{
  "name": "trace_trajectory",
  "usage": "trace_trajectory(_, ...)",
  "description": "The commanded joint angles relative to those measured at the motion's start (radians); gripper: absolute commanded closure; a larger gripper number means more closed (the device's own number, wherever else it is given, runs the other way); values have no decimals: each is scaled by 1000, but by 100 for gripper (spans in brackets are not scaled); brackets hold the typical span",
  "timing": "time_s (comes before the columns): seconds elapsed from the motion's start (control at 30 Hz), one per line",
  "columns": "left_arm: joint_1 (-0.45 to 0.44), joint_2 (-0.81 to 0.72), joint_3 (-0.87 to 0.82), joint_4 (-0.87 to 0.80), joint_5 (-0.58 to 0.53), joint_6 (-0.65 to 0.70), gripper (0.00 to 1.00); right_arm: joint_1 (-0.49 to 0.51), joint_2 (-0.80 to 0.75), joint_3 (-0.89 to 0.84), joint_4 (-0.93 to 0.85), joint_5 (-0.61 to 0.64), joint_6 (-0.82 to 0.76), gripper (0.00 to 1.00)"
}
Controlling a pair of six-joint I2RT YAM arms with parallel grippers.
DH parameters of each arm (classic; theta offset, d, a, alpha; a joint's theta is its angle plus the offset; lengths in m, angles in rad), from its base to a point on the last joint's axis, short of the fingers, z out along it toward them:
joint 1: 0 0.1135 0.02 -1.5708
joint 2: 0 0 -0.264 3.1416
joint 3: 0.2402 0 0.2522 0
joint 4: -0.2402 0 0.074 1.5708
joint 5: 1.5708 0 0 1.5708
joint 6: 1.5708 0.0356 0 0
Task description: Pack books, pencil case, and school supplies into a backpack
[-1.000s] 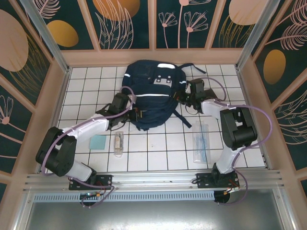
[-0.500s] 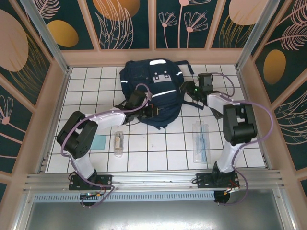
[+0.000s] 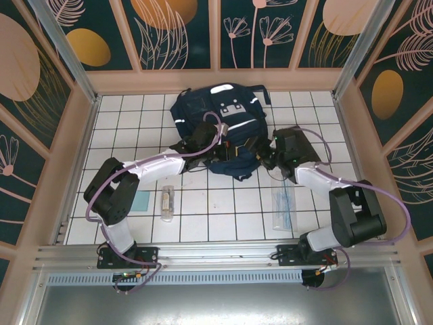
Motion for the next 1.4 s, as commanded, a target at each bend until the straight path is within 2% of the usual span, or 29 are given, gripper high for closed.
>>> trace_trajectory(0.0,-22,-12,50,68,73,-11,100,25,74,-2,197,-24,118,24)
trace_trajectory(0.07,-27,-21,41,73,77,-16,100,38,122,13,238,5,130,25)
trace_trajectory(0.1,-29,-27,36,73,75,-17,100,39,142,12,268,9,138,28)
trace_trajectory(0.13,-30,-33,28,75,75,-17,100,38,161,9,308,14,149,36)
trace_trajectory(0.17,-31,-39,19,80,73,-23,100,36,174,9,331,23,160,52)
trace_trajectory(0.23,-31,-53,-1,83,48,-30,100,33,180,-8,374,43,178,93)
trace_trajectory(0.27,-30,-61,-13,83,32,-29,100,31,175,-18,391,51,182,100)
trace_trajectory(0.5,-8,-70,-63,-29,-75,33,100,8,74,-82,395,87,168,100)
trace_trajectory(0.7,92,-146,-178,-72,-107,42,100,2,37,-87,354,89,130,100)
trace_trajectory(0.87,167,-160,-192,-111,-201,112,100,2,45,-76,332,55,100,100)
trace_trajectory(1.07,246,-82,-172,-103,-365,170,100,10,43,-65,308,39,76,100)
trace_trajectory(1.17,286,-39,-176,-85,-297,188,100,10,29,-65,289,60,66,100)
trace_trajectory(1.37,287,-59,-186,-157,-139,246,100,5,20,-40,250,88,44,100)
